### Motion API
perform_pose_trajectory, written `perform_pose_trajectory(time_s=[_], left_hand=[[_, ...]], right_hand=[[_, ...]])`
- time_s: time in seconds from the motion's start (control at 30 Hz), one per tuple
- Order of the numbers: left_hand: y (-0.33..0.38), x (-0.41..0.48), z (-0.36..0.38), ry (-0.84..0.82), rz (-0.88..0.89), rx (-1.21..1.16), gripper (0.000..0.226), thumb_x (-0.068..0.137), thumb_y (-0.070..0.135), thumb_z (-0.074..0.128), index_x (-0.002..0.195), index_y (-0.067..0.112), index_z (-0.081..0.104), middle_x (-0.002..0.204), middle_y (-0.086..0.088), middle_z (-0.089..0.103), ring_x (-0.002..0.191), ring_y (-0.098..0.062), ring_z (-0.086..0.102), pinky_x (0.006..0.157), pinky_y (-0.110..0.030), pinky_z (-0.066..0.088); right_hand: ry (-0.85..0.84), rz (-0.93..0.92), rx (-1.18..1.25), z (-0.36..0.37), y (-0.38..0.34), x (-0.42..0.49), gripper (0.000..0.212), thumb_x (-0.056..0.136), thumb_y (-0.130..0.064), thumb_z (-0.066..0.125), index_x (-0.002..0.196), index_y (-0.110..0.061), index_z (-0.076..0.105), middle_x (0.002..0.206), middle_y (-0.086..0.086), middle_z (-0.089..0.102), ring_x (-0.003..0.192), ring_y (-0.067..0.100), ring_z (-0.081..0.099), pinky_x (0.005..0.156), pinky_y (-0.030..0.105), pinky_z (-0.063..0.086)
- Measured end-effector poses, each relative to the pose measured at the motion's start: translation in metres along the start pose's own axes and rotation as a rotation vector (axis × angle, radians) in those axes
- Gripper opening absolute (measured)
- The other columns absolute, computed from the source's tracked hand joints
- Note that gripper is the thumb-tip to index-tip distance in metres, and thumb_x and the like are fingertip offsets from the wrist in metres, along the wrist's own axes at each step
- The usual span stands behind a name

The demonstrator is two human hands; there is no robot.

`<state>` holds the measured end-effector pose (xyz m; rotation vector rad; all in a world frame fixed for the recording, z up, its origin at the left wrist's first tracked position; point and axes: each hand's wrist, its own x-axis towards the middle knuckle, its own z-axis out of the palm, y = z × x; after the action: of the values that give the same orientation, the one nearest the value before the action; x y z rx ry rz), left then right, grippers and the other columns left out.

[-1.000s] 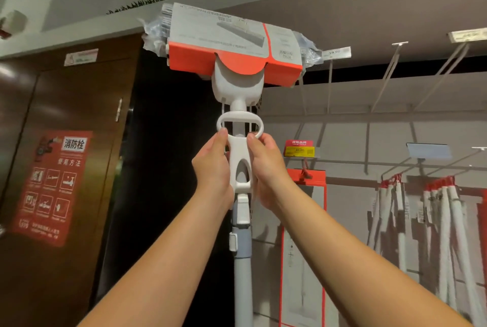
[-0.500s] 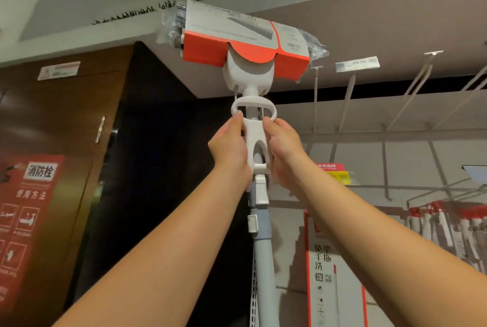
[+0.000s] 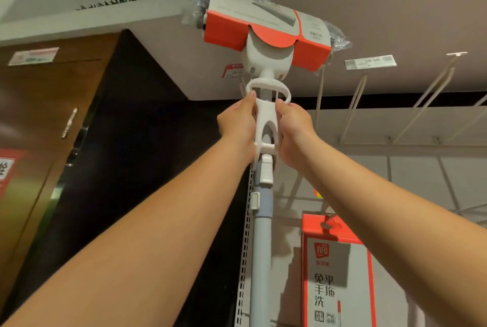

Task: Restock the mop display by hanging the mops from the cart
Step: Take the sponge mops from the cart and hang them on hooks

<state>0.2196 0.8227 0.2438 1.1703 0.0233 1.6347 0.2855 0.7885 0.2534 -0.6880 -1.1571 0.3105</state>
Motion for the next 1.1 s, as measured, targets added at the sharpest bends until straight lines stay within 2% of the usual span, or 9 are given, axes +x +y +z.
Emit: perform_pose_trajectory(time_s=[0.13, 0.27, 0.4, 0.53, 0.7, 0.77, 0.87, 0.97, 1.1], left_hand=[[0.0, 0.01, 0.009, 0.001, 0.027, 0.025, 0.015, 0.091, 0.029, 0.065, 0.086, 0.016, 0.067, 0.085, -0.007, 0.073, 0.077, -0.022, 0.072, 0.076, -0.038, 0.06], [-0.003, 0.023, 0.005, -0.024, 0.038, 0.064, 0.015, 0.094, 0.03, 0.059, 0.095, 0.016, 0.066, 0.084, -0.003, 0.071, 0.069, -0.014, 0.069, 0.059, -0.027, 0.055], [-0.009, 0.038, 0.003, -0.038, 0.041, 0.052, 0.013, 0.094, 0.028, 0.06, 0.094, 0.017, 0.065, 0.083, -0.001, 0.071, 0.068, -0.013, 0.068, 0.053, -0.024, 0.051], [-0.014, 0.058, 0.004, -0.066, 0.074, 0.079, 0.011, 0.094, 0.028, 0.061, 0.087, 0.02, 0.065, 0.085, -0.001, 0.071, 0.073, -0.014, 0.068, 0.058, -0.025, 0.051], [-0.019, 0.085, 0.011, -0.059, 0.098, 0.099, 0.013, 0.093, 0.03, 0.061, 0.095, 0.018, 0.067, 0.094, -0.004, 0.071, 0.08, -0.018, 0.068, 0.07, -0.029, 0.055], [-0.022, 0.095, 0.013, -0.068, 0.106, 0.098, 0.011, 0.093, 0.03, 0.061, 0.094, 0.02, 0.066, 0.098, -0.006, 0.071, 0.086, -0.02, 0.069, 0.077, -0.033, 0.057], [-0.027, 0.104, 0.018, -0.082, 0.104, 0.08, 0.017, 0.092, 0.029, 0.063, 0.103, 0.017, 0.066, 0.103, -0.008, 0.07, 0.091, -0.023, 0.068, 0.086, -0.038, 0.056], [-0.036, 0.112, 0.022, -0.107, 0.085, 0.078, 0.017, 0.092, 0.029, 0.063, 0.103, 0.016, 0.066, 0.104, -0.009, 0.07, 0.089, -0.023, 0.069, 0.083, -0.038, 0.057], [-0.048, 0.122, 0.029, -0.119, 0.056, 0.061, 0.011, 0.091, 0.028, 0.064, 0.089, 0.018, 0.064, 0.1, -0.01, 0.07, 0.085, -0.024, 0.069, 0.078, -0.038, 0.058]], right_hand=[[-0.007, -0.005, 0.023, -0.002, -0.002, 0.015, 0.027, 0.102, -0.023, 0.041, 0.118, -0.007, 0.056, 0.089, 0.011, 0.063, 0.065, 0.021, 0.059, 0.052, 0.025, 0.046], [0.006, -0.03, -0.03, -0.002, 0.002, 0.029, 0.021, 0.101, -0.023, 0.043, 0.111, -0.011, 0.057, 0.084, 0.01, 0.062, 0.065, 0.021, 0.059, 0.052, 0.026, 0.045], [0.006, -0.065, -0.074, -0.003, 0.01, 0.044, 0.021, 0.101, -0.024, 0.043, 0.107, -0.01, 0.058, 0.082, 0.01, 0.062, 0.065, 0.022, 0.059, 0.054, 0.028, 0.046], [0.012, -0.104, -0.084, -0.005, 0.014, 0.062, 0.021, 0.101, -0.023, 0.043, 0.103, -0.01, 0.059, 0.077, 0.009, 0.061, 0.064, 0.022, 0.058, 0.057, 0.028, 0.048], [0.024, -0.144, -0.099, -0.001, 0.017, 0.081, 0.022, 0.101, -0.022, 0.043, 0.106, -0.009, 0.06, 0.078, 0.009, 0.062, 0.064, 0.021, 0.058, 0.057, 0.028, 0.047], [0.041, -0.15, -0.096, 0.0, 0.018, 0.089, 0.021, 0.101, -0.022, 0.044, 0.098, -0.01, 0.06, 0.077, 0.008, 0.063, 0.064, 0.022, 0.059, 0.058, 0.028, 0.047], [0.067, -0.148, -0.08, -0.001, 0.021, 0.098, 0.02, 0.101, -0.022, 0.044, 0.093, -0.012, 0.06, 0.077, 0.008, 0.063, 0.064, 0.022, 0.059, 0.058, 0.028, 0.048], [0.091, -0.132, -0.074, -0.007, 0.025, 0.102, 0.021, 0.101, -0.022, 0.043, 0.095, -0.011, 0.06, 0.078, 0.008, 0.064, 0.064, 0.022, 0.06, 0.058, 0.028, 0.049], [0.142, -0.103, -0.075, -0.013, 0.029, 0.108, 0.02, 0.101, -0.022, 0.045, 0.1, -0.009, 0.061, 0.079, 0.008, 0.064, 0.066, 0.023, 0.061, 0.061, 0.032, 0.051]])
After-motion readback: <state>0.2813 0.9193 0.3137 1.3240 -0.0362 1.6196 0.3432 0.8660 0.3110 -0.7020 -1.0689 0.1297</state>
